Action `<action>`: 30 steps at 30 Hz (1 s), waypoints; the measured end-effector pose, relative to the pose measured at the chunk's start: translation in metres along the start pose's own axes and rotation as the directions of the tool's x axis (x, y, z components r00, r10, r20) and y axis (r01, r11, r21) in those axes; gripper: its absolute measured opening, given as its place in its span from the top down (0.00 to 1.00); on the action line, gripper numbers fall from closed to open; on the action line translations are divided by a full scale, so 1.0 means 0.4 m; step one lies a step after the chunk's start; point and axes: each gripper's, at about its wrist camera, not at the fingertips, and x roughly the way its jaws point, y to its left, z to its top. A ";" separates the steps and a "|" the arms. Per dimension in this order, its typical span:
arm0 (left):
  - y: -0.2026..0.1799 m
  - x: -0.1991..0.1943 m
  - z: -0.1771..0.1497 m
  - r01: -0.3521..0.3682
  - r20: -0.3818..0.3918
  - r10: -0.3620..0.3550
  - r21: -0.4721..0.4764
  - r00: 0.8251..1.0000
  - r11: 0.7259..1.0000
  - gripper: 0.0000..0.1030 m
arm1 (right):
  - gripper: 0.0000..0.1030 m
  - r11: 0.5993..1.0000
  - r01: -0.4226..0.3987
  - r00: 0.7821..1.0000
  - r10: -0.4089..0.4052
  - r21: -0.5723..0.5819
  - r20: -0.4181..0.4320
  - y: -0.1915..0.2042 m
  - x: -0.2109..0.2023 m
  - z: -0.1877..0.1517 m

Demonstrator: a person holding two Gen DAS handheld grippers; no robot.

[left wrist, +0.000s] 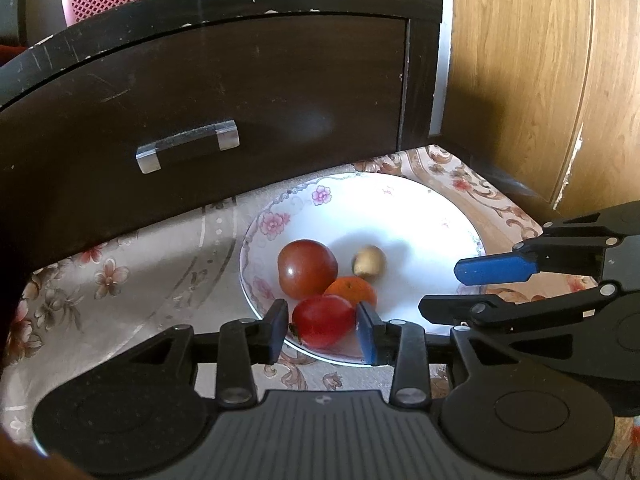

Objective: Organize fruits
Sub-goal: 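Open the left tool over the bowl while the right tool releases the kiwi, then withdraw both tools from the bowl toward the remaining fruits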

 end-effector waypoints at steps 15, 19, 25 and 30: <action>0.003 -0.079 -0.016 -0.008 0.027 0.008 -0.005 1.000 1.000 0.56 | 0.72 1.000 -0.011 1.000 0.011 -0.002 0.017 0.021 -0.050 -0.005; -0.005 -0.107 -0.040 -0.001 0.018 0.001 0.001 1.000 1.000 0.56 | 0.71 1.000 -0.014 1.000 0.014 0.001 0.014 0.031 -0.070 -0.013; -0.011 -0.152 -0.076 0.007 -0.003 -0.007 -0.005 1.000 1.000 0.56 | 0.71 1.000 -0.031 1.000 0.031 -0.003 0.005 0.061 -0.098 -0.029; -0.012 -0.181 -0.107 0.015 -0.028 -0.016 -0.026 0.999 1.000 0.55 | 0.71 0.999 -0.045 0.999 0.045 -0.006 -0.001 0.083 -0.122 -0.043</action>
